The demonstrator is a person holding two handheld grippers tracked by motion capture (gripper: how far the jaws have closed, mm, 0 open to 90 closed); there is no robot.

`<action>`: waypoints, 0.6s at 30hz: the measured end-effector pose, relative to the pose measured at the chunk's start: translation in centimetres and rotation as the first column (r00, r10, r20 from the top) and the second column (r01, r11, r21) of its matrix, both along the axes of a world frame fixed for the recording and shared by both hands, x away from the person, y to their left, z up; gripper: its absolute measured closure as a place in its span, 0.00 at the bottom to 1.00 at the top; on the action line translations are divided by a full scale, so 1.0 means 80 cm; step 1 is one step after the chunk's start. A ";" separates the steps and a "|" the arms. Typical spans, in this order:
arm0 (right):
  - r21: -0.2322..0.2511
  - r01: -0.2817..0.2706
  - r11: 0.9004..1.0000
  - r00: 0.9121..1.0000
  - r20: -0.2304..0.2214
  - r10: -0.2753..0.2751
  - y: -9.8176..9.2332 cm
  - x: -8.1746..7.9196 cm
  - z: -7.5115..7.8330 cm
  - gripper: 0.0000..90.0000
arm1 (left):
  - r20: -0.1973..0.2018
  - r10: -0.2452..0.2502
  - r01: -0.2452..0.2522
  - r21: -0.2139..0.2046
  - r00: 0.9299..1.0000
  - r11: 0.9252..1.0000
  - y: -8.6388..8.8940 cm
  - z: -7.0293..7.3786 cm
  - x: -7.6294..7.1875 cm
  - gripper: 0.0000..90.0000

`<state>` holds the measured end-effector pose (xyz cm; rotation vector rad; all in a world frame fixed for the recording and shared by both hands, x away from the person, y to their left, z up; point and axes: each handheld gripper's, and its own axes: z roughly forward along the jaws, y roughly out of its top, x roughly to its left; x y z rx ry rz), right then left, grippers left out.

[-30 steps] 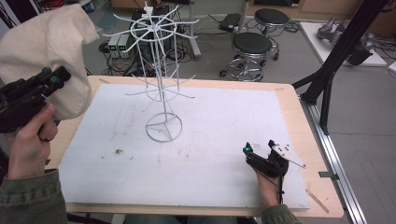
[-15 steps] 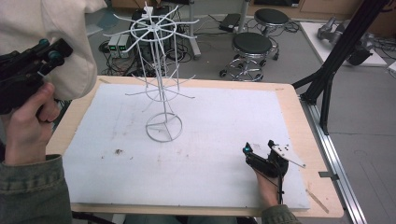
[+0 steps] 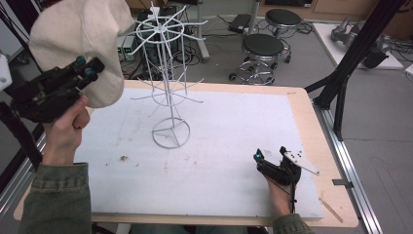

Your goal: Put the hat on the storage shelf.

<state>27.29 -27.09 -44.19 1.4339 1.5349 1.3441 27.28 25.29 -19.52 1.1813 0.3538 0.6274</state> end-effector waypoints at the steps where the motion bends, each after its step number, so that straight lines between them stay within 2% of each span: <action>1: -0.003 0.000 1.000 1.000 0.004 0.000 0.000 0.000 0.000 0.07 | -0.005 0.001 -0.001 -0.001 1.000 1.000 0.000 -0.005 0.000 0.90; 4: -0.004 0.001 1.000 1.000 0.001 -0.001 0.001 0.000 0.000 0.07 | -0.024 -0.006 0.006 -0.012 1.000 1.000 0.001 -0.023 0.002 0.90; 9: -0.004 0.003 1.000 1.000 0.002 -0.003 0.001 0.000 0.000 0.07 | -0.065 -0.031 0.031 0.005 0.997 1.000 0.002 -0.038 0.000 0.90; 11: -0.003 0.003 1.000 1.000 -0.001 -0.003 0.001 0.000 0.000 0.07 | -0.082 -0.056 0.057 0.001 0.995 0.998 0.003 -0.044 -0.001 0.90; 14: -0.004 0.003 1.000 1.000 0.003 -0.003 0.001 0.000 0.000 0.07 | -0.107 -0.102 0.099 -0.032 0.989 0.995 0.007 -0.056 -0.001 0.90; 18: -0.004 0.003 1.000 1.000 0.002 -0.003 0.001 0.000 0.000 0.07 | -0.145 -0.137 0.133 -0.039 0.980 0.990 0.008 -0.073 0.003 0.90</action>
